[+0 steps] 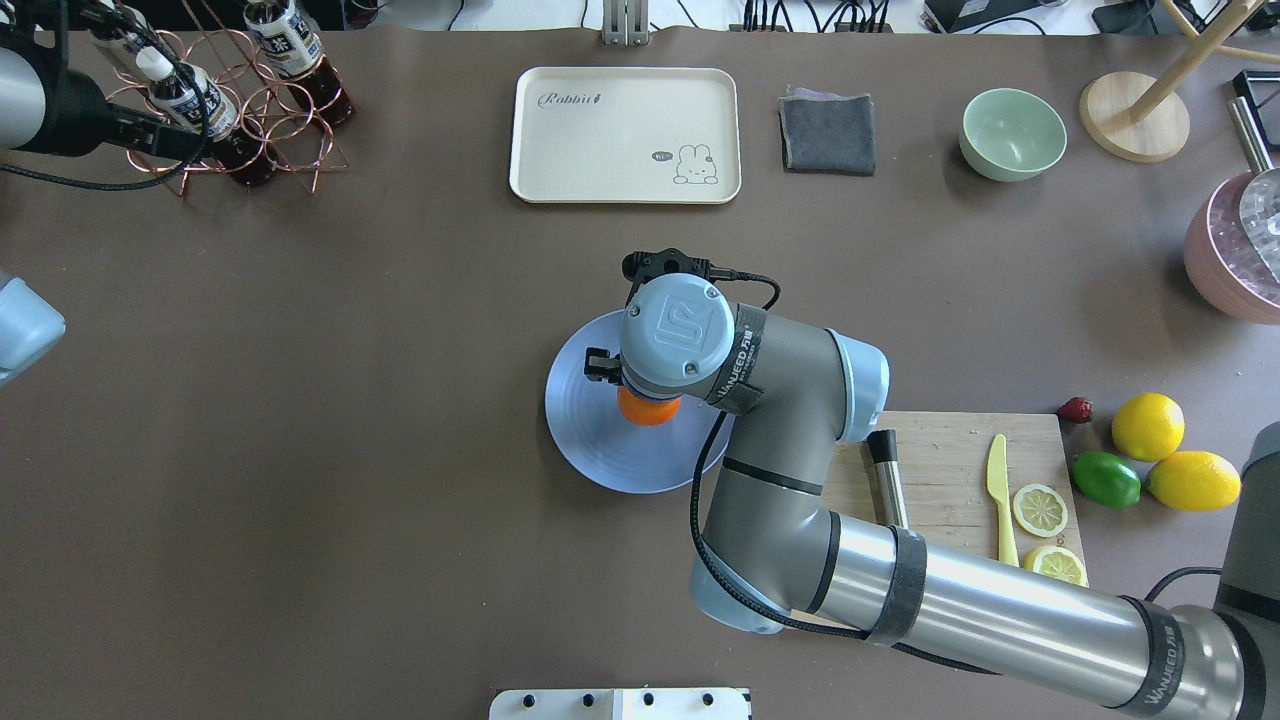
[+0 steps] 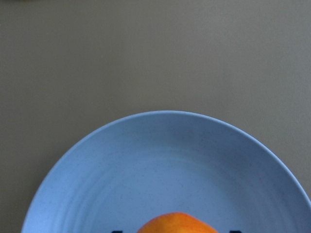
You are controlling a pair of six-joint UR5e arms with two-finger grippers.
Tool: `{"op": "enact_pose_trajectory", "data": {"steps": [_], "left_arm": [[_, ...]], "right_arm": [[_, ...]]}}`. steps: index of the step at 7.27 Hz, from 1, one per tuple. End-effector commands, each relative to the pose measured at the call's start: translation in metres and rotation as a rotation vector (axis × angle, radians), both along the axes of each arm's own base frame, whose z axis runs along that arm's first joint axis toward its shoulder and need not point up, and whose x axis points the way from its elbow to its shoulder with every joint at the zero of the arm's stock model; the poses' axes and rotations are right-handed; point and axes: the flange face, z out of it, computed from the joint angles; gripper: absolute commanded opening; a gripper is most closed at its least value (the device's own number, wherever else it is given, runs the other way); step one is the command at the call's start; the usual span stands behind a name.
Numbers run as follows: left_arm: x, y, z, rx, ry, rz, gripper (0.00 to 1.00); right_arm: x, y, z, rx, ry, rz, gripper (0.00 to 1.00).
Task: Pick orange to plate
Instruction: 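Lower the orange onto the blue plate and open the right gripper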
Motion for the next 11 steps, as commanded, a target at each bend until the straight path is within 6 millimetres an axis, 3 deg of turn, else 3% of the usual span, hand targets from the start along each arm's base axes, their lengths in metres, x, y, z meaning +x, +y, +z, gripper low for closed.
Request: {"op": "enact_pose_trajectory", "data": {"steps": [1, 2, 3, 4, 6, 7, 9, 11], "left_arm": [[-0.020, 0.002, 0.013, -0.055, 0.038, 0.036, 0.98], [-0.025, 0.002, 0.013, -0.059, 0.044, 0.037, 0.98], [-0.028, 0.000, 0.014, -0.064, 0.043, 0.032, 0.98], [-0.030, 0.001, 0.016, -0.063, 0.041, 0.032, 0.98], [-0.036, 0.014, 0.037, -0.068, 0.016, 0.049, 0.98], [-0.036, 0.023, 0.046, -0.092, 0.032, 0.080, 0.98], [-0.065, 0.036, 0.067, -0.123, 0.037, 0.090, 0.98], [-0.132, 0.064, 0.118, -0.074, -0.060, 0.145, 0.98]], "right_arm": [[-0.012, 0.011, 0.006, 0.001, 0.016, -0.015, 0.00], [-0.015, 0.014, 0.007, 0.000, 0.019, -0.019, 0.00], [-0.015, 0.012, -0.001, 0.003, 0.009, -0.017, 0.40], [-0.015, 0.012, -0.005, -0.003, 0.000, -0.008, 0.99], [-0.007, 0.005, -0.013, -0.013, -0.013, 0.010, 1.00], [0.013, -0.013, -0.018, -0.021, -0.022, 0.034, 1.00], [0.102, -0.044, -0.016, -0.110, 0.004, 0.053, 1.00], [0.192, -0.061, 0.038, -0.065, 0.063, 0.035, 1.00]]}}
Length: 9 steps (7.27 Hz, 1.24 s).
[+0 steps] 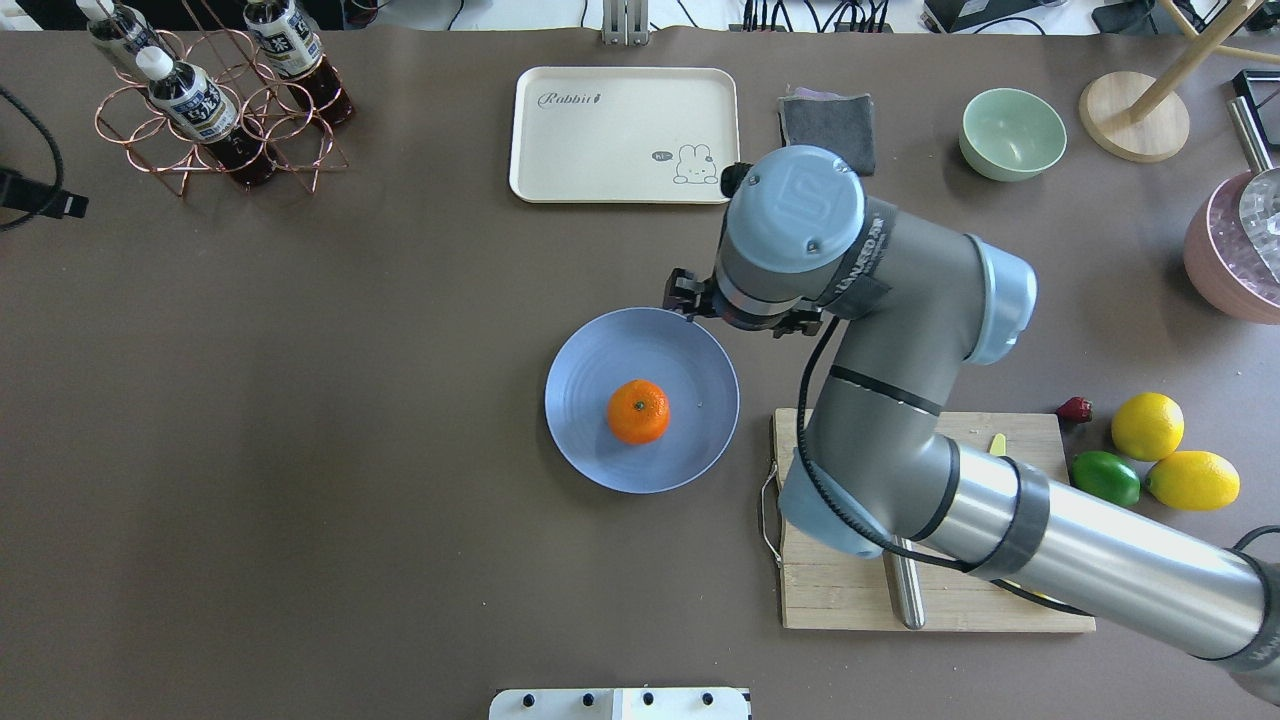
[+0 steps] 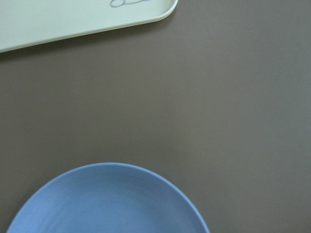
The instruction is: Pick orange to plate
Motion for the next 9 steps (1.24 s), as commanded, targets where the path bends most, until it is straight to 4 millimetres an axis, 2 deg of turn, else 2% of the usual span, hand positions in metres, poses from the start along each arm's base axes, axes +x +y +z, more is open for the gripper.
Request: {"op": "enact_pose_trajectory", "data": {"steps": [1, 3, 4, 5, 7, 8, 9], "left_arm": [[-0.076, 0.029, 0.052, 0.018, -0.084, 0.004, 0.98], [-0.153, 0.042, 0.074, -0.009, -0.134, 0.011, 0.98], [-0.178, 0.049, 0.085, -0.022, -0.155, 0.040, 0.98], [-0.190, 0.053, 0.090, -0.056, -0.155, 0.026, 0.98], [-0.189, 0.063, 0.103, -0.083, -0.152, 0.030, 0.98], [-0.190, 0.063, 0.103, -0.083, -0.151, 0.029, 0.98], [-0.189, 0.063, 0.104, -0.084, -0.152, 0.032, 0.98]], "right_arm": [[0.119, -0.029, 0.059, 0.002, 0.017, -0.061, 1.00], [0.248, -0.042, 0.130, 0.055, 0.030, -0.168, 1.00], [0.304, -0.045, 0.165, 0.047, 0.016, -0.198, 1.00], [0.365, -0.039, 0.210, 0.072, 0.036, -0.238, 1.00], [0.486, -0.031, 0.300, 0.093, 0.038, -0.267, 1.00], [0.528, -0.033, 0.342, 0.101, 0.046, -0.285, 1.00], [0.556, -0.025, 0.370, 0.068, 0.036, -0.248, 1.00]]}}
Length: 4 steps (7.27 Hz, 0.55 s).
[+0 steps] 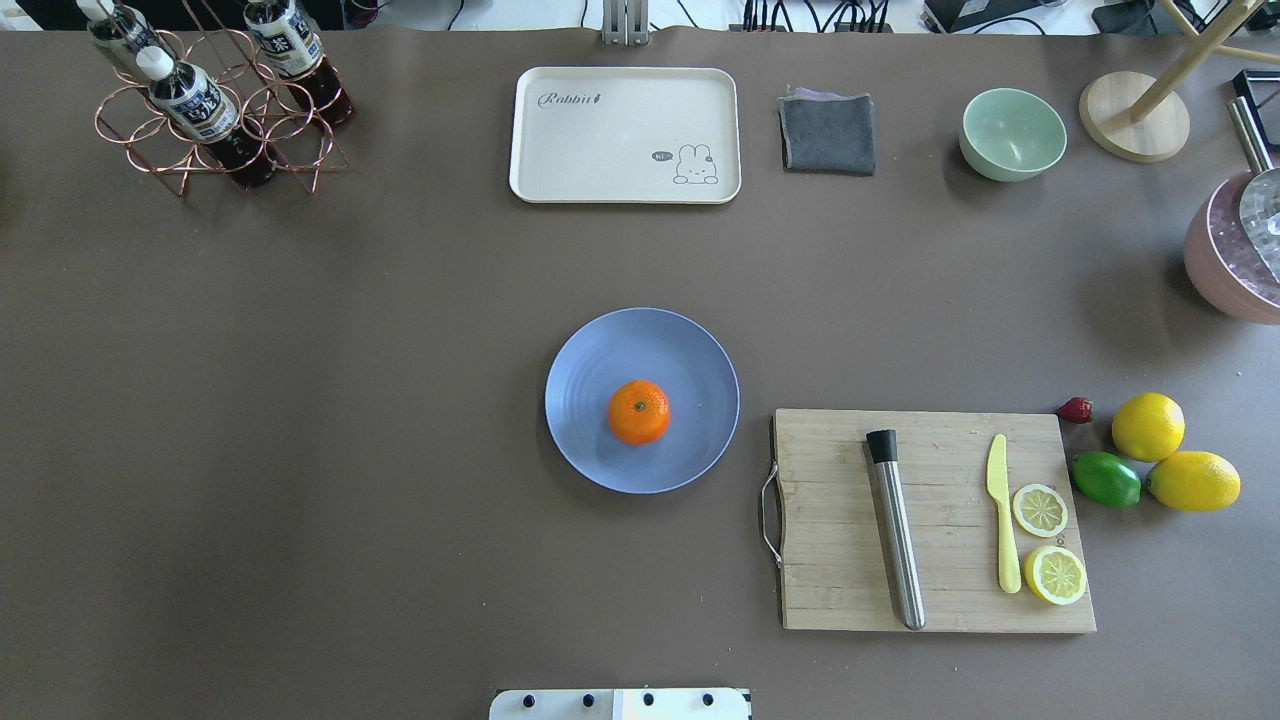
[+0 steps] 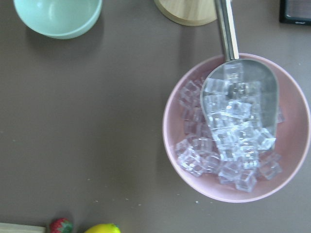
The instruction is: Pick orange to plate
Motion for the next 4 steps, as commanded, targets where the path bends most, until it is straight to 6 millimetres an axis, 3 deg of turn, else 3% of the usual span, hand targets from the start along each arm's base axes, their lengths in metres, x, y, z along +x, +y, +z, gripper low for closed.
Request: {"op": "enact_pose_trajectory", "data": {"steps": [1, 4], "left_arm": [[0.001, 0.000, 0.002, -0.006, 0.002, -0.001, 0.98], [0.006, 0.006, 0.015, -0.030, 0.003, 0.008, 0.98]], "right_arm": [[0.059, 0.021, 0.059, -0.031, -0.027, 0.029, 1.00], [0.071, 0.044, 0.075, -0.063, -0.042, 0.060, 1.00]]}}
